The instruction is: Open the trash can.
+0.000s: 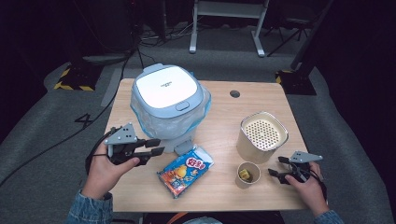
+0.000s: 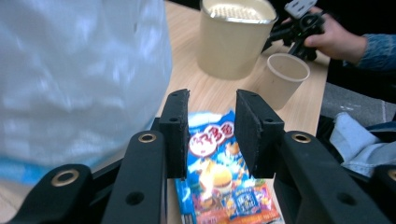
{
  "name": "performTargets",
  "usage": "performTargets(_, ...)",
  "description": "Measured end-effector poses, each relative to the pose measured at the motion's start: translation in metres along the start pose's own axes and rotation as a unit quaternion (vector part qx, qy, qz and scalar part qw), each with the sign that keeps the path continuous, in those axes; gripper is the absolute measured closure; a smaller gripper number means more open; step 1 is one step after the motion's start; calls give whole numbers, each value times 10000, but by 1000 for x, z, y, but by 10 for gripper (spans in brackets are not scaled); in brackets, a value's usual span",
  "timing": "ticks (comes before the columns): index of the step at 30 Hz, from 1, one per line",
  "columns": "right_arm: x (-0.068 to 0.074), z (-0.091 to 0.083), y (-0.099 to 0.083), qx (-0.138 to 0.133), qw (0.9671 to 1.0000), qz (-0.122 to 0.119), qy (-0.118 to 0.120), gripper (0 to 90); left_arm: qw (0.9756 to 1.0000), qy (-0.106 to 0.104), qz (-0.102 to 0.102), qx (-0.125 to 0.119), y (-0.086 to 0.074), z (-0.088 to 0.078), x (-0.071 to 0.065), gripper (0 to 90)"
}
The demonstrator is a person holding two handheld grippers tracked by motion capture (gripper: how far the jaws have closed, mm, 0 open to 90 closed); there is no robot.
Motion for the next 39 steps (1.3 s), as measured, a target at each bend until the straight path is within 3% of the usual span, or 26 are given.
performTargets(9, 0, 0, 0, 0, 10000, 0, 3, 248, 9982, -292, 133, -509, 38, -8, 6, 664)
performTargets(18, 0, 0, 0, -3, 10000, 0, 4, 248, 9974, -450, 247, -501, 66, -7, 10, 729)
performTargets(30, 0, 0, 0, -4, 10000, 0, 5, 249, 9971, -198, 97, -724, 96, -5, 37, 850)
performTargets(39, 0, 0, 0, -3, 10000, 1, 5, 249, 9990, -53, 94, -434, 105, 21, 48, 899)
Point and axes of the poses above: each handheld gripper's, and its own axes: z roughly forward along the jaws, y roughly out of its top, x roughly to its left, the point moved 6 cm from there along z, roughly forward along the jaws, and after that the axes turned 13 degrees about -y, right-handed, at the moved point
